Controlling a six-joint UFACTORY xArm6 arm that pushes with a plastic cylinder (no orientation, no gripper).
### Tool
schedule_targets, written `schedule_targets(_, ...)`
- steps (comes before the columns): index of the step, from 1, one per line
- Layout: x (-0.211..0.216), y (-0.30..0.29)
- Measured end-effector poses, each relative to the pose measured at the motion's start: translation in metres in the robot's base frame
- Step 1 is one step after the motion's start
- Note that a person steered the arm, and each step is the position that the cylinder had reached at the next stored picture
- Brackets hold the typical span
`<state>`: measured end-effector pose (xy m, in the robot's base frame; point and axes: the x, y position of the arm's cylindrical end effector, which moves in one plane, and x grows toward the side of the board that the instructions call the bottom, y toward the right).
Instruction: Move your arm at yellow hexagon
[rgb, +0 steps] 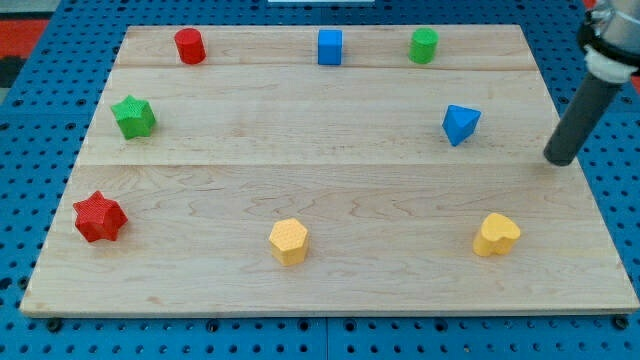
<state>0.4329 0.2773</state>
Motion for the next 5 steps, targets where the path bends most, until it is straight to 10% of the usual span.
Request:
schedule_targets(2,-0.085,-0.021)
schedule_targets(5,-0.099,-0.044)
